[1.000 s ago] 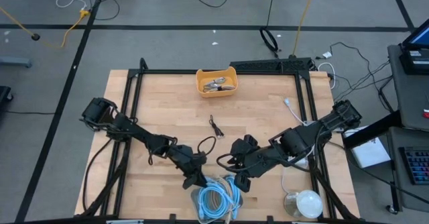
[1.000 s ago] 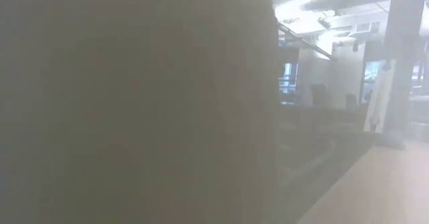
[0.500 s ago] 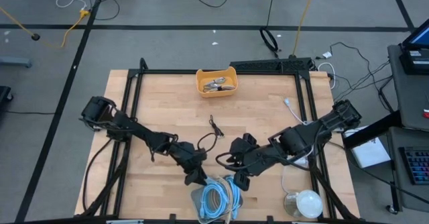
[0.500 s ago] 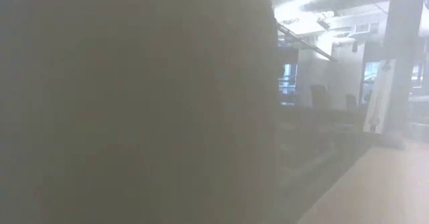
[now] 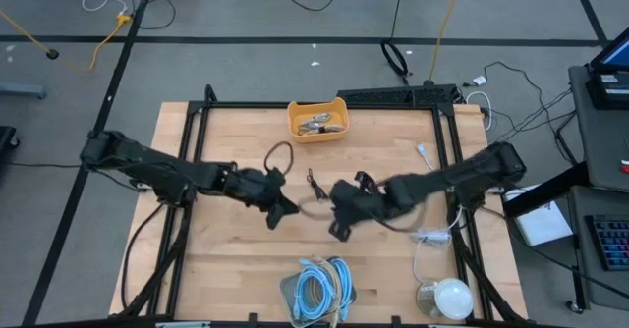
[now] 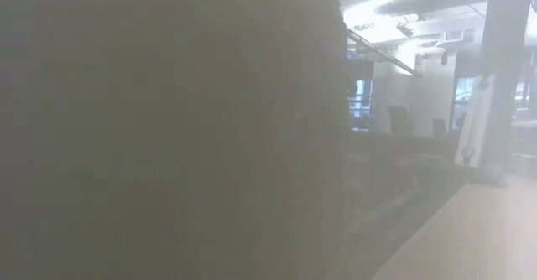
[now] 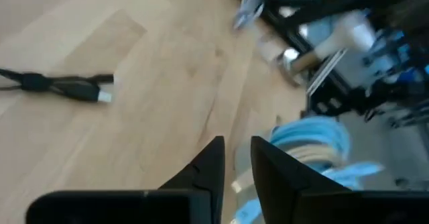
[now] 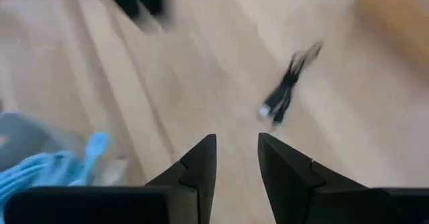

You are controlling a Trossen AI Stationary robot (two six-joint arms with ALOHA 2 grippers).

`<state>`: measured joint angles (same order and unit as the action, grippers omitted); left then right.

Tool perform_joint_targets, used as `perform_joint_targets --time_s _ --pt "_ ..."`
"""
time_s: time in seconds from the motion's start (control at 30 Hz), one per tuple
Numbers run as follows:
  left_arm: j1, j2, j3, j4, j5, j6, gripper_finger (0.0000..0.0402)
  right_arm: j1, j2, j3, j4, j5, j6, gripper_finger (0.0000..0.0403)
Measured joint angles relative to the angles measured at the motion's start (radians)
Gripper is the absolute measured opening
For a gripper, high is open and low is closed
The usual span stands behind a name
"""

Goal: Sort cables into bins
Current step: Put the black charger cable into the yellow bin

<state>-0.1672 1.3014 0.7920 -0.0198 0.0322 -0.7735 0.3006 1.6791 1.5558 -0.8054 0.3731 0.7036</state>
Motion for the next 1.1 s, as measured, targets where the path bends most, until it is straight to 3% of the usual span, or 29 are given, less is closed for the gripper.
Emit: perform_joint_targets --time_s 0.17,0.27,0.4,0.63,0.87,1.1 --pt "0.000 -0.073 0.001 -0.048 0.000 -0.023 0.0076 -0.169 0.005 -0.276 0.375 -0.279 0.031 0.0102" --pt "-0.025 -0.101 0.000 -0.081 -0.011 -0.041 0.0094 -0.244 0.003 -0.370 0.500 -0.354 0.039 0.0102" --pt "-0.070 -0.120 0.000 -0.083 -0.042 -0.063 0.0117 -0.329 0.003 -0.433 0.550 -0.378 0.015 0.0103" --pt "-0.132 -0.121 0.000 -0.082 -0.100 -0.086 0.0127 -0.435 0.039 -0.450 0.749 -0.528 -0.021 0.0103" --pt "-0.178 -0.120 0.000 -0.081 -0.146 -0.105 0.0115 -0.468 0.173 -0.433 0.775 -0.637 -0.010 0.0107" --pt "-0.212 -0.120 0.000 -0.079 -0.168 -0.132 0.0111 -0.449 0.315 -0.320 0.772 -0.669 -0.024 0.0151"
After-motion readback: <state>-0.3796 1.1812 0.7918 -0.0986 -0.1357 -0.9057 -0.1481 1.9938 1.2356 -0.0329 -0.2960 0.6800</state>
